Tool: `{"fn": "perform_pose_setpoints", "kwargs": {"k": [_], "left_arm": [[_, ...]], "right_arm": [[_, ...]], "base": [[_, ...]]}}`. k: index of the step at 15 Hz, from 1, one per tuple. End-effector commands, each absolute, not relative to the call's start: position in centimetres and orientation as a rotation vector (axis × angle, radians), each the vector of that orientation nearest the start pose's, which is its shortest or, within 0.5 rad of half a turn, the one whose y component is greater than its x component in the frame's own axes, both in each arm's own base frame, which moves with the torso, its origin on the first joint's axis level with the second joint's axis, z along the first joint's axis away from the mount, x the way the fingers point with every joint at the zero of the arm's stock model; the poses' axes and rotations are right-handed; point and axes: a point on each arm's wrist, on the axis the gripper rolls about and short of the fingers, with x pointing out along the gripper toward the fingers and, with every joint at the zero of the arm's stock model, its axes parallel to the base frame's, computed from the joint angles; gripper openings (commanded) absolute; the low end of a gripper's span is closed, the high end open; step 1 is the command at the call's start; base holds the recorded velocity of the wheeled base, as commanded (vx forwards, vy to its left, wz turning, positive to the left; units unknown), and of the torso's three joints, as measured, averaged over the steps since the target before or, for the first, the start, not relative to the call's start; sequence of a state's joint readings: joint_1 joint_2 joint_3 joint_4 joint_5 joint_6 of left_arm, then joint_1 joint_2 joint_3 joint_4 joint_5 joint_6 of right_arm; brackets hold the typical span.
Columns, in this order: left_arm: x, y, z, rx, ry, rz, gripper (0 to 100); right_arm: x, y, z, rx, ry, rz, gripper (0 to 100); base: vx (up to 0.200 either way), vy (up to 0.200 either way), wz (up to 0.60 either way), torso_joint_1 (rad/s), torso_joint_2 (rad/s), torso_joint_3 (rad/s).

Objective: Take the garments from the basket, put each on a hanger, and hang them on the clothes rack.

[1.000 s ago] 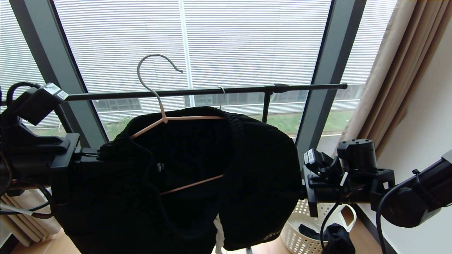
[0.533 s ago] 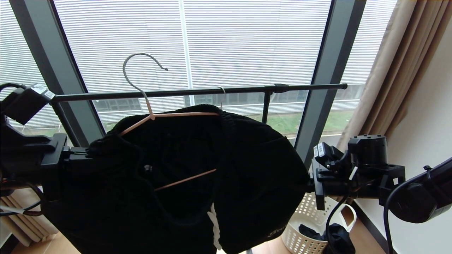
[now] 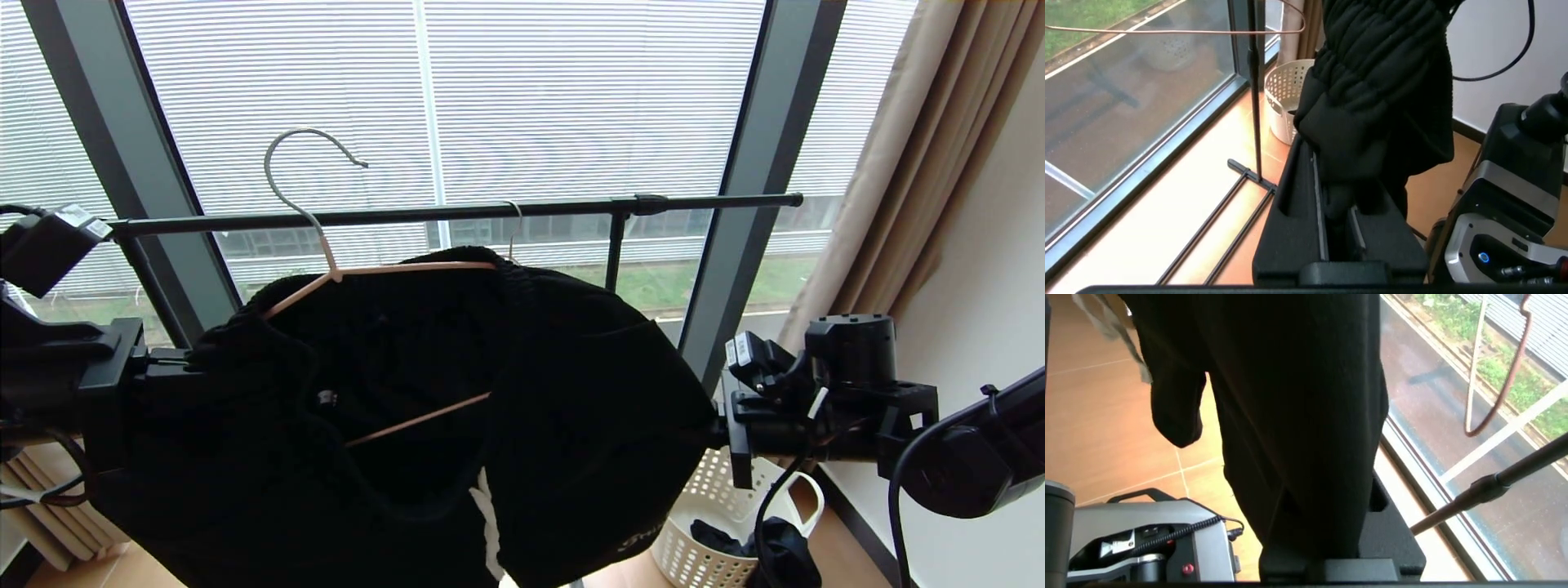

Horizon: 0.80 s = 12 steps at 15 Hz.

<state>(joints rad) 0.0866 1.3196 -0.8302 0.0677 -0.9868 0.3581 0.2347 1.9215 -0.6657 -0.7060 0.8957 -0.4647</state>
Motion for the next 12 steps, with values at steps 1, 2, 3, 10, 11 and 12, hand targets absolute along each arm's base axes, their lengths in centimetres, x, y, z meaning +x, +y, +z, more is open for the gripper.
{"fn": "perform_pose_setpoints", "kwargs": {"k": [1, 2, 3, 10, 11, 12], "left_arm": [[19.5, -0.2, 22.6, 0.031, 0.333, -0.945, 0], [19.5, 0.0, 22.5, 0.029, 0.334, -0.936, 0], [19.5, 0.1, 22.5, 0.027, 0.335, -0.932, 0], [19.2, 2.6, 21.7, -0.014, 0.362, -0.798, 0], [19.1, 2.7, 21.6, -0.018, 0.370, -0.790, 0], [19.2, 2.7, 21.2, -0.024, 0.384, -0.784, 0]], "right_arm": [[29.6, 9.0, 9.0, -0.219, 0.278, 1.201, 100], [29.6, 9.3, 9.1, -0.231, 0.279, 1.194, 100], [29.5, 9.6, 9.1, -0.239, 0.279, 1.190, 100], [27.9, 15.2, 15.1, -0.090, 0.294, 0.868, 100], [28.0, 16.1, 15.9, -0.037, 0.288, 0.812, 100], [28.1, 16.8, 16.5, -0.005, 0.281, 0.764, 100]], "base": [[0.000, 0.000, 0.00, 0.000, 0.00, 0.000], [0.000, 0.000, 0.00, 0.000, 0.00, 0.000], [0.000, 0.000, 0.00, 0.000, 0.00, 0.000], [0.000, 0.000, 0.00, 0.000, 0.00, 0.000], [0.000, 0.000, 0.00, 0.000, 0.00, 0.000], [0.000, 0.000, 0.00, 0.000, 0.00, 0.000]]}}
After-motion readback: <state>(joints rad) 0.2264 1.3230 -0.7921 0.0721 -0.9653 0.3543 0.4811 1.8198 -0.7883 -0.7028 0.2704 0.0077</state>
